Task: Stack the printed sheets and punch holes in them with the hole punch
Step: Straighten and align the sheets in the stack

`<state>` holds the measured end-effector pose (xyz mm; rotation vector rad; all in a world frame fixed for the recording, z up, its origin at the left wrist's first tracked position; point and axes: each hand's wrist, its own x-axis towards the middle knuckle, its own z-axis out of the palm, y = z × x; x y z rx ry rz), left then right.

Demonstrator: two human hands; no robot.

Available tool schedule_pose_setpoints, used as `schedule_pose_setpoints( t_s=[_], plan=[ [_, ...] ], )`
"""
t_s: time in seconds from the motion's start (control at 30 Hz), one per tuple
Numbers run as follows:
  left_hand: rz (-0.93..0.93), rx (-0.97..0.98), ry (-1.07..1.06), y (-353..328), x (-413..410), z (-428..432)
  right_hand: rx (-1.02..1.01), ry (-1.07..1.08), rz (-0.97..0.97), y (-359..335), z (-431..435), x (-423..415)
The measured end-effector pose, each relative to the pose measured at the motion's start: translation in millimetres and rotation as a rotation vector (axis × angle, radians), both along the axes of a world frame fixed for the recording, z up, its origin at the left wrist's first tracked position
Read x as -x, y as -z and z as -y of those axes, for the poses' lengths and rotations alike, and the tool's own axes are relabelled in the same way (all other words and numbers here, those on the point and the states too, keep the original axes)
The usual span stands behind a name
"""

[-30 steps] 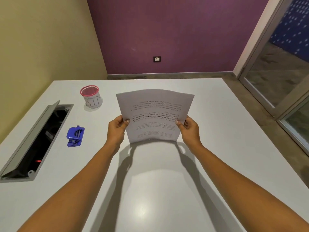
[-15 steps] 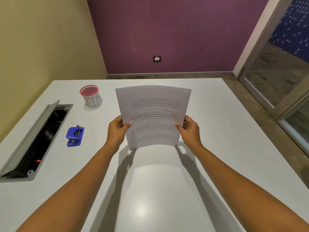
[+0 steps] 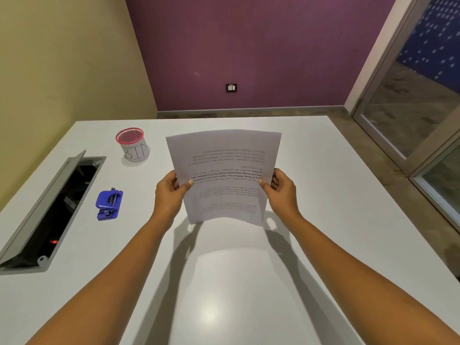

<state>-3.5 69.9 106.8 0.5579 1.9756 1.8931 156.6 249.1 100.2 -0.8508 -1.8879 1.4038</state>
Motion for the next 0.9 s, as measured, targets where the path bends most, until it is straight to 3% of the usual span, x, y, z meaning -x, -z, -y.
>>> schedule_pose_setpoints(
  t_s=[0.17, 0.47, 0.73, 0.9],
  plan=[
    [0.013, 0.08, 0.025, 11.2, -4.5, 2.5, 0.023, 0.002, 0.048, 8.5, 0.8, -4.4],
    [-0.063, -0.003, -0.006, -13.3, -0.8, -4.1, 0.007, 0.069, -0.064, -10.6, -3.7, -0.4],
    [-0.041, 0.054, -0.026, -0.8, -8.7, 0.3, 0.045, 0.045, -0.018, 0.3, -1.2, -6.1],
    [-0.077, 0.028, -0.042, -15.6, -5.0, -2.8, 0.019, 0.093, -0.091, -11.8, -3.4, -1.5]
  ],
)
